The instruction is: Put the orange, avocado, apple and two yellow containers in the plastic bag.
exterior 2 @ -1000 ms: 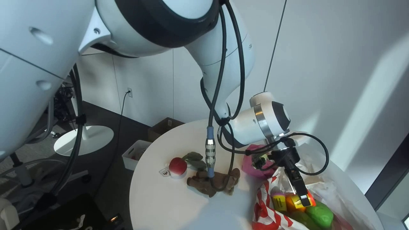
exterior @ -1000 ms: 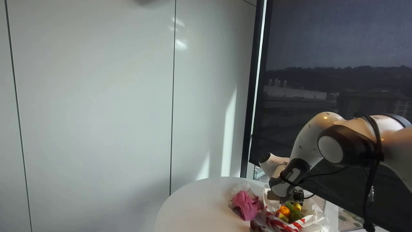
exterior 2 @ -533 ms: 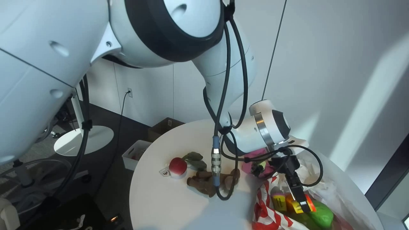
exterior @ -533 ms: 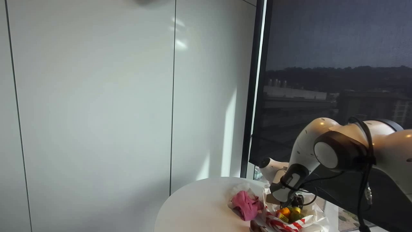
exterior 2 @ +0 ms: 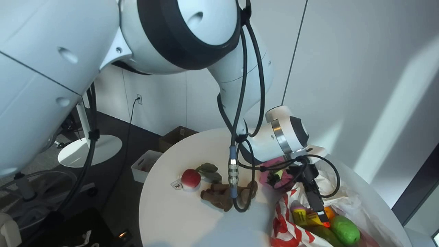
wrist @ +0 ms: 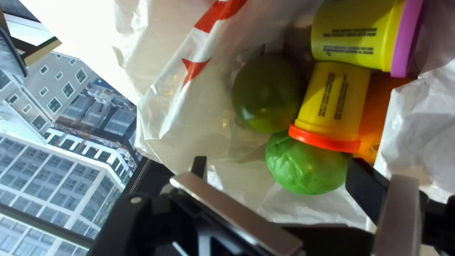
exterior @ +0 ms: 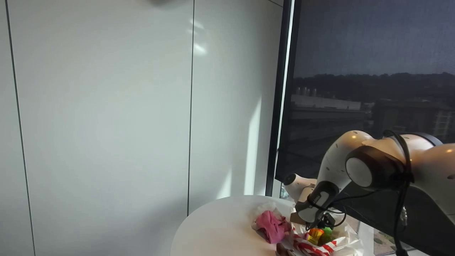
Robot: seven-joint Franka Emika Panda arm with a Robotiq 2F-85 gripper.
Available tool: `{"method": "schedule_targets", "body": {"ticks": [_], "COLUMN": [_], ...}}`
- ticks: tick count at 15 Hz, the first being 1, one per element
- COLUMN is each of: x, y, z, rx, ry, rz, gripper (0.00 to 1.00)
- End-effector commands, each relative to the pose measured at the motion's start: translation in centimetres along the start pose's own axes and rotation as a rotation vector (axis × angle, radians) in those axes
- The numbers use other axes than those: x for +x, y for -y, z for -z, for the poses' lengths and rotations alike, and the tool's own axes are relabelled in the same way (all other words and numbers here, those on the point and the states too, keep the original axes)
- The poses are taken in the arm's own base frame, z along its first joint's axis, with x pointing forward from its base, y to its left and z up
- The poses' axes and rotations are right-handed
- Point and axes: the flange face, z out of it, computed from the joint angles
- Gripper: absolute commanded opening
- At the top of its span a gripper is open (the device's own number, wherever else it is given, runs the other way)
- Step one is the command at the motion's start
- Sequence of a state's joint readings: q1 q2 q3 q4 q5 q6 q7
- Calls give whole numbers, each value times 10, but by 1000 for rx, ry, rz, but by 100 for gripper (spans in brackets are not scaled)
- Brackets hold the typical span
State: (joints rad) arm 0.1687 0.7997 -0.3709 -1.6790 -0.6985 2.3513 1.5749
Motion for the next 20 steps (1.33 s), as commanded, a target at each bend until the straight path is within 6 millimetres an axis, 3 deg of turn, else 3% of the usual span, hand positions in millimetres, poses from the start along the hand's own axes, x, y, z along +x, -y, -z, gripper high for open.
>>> {"method": "schedule_targets", "body": {"ticks": [1, 5, 10, 17, 20], "x": [-9, -23, -25, -35, -24], "y": [8, 26, 41, 36, 30], "z": [15, 35, 32, 31, 40], "rx": [76, 196, 352, 360, 399], "ry": [29, 33, 171, 232, 240], "rz": [3, 27, 57, 115, 92], "gripper": [100, 100, 100, 100, 100]}}
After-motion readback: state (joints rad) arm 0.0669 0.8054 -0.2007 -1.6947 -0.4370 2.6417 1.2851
